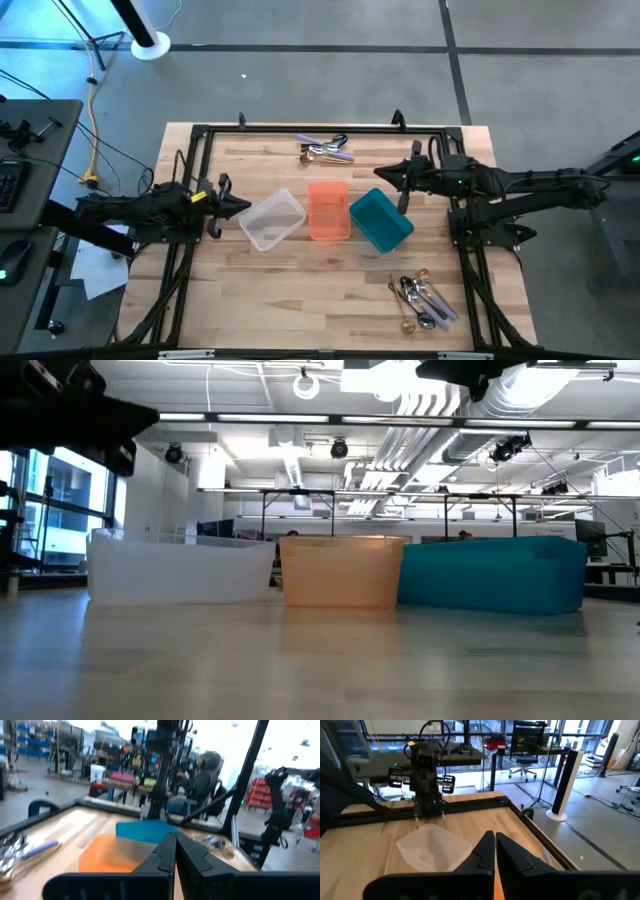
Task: Sort silverware by color (type)
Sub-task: Put the purple spoon into the white bin
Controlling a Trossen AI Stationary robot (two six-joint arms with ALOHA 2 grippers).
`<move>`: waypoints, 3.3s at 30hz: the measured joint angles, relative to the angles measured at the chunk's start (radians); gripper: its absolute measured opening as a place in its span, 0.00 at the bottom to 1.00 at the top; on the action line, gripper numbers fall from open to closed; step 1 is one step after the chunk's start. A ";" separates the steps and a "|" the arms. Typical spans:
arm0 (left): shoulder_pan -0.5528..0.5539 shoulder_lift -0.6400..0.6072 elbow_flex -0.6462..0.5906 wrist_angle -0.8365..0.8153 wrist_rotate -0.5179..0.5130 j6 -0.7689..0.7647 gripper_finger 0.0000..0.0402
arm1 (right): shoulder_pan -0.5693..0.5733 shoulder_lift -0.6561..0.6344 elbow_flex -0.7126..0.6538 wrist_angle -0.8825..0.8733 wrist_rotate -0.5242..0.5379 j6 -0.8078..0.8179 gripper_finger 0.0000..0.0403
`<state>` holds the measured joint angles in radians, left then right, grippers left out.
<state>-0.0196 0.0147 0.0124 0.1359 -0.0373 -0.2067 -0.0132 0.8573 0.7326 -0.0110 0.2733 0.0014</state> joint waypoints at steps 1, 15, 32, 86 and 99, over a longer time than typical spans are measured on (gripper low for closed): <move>0.000 0.000 0.000 0.029 0.000 0.000 0.00 | 0.000 -0.001 0.000 0.002 0.000 0.001 0.00; 0.000 0.293 0.259 0.313 -0.222 -0.029 0.00 | 0.000 -0.012 0.000 0.064 0.003 0.017 0.00; 0.066 0.700 0.650 0.158 -0.030 0.070 0.00 | 0.001 0.016 0.000 0.149 -0.106 0.088 0.00; 0.066 0.707 0.649 0.160 -0.082 -0.028 0.00 | -0.564 1.196 0.635 -0.462 -0.260 0.312 0.45; 0.066 0.707 0.649 0.161 -0.096 -0.029 0.00 | -0.559 1.211 0.638 -0.472 -0.239 0.287 0.36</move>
<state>0.0460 0.7219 0.6617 0.2966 -0.1329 -0.2356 -0.5726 2.0682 1.3708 -0.4829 0.0344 0.2884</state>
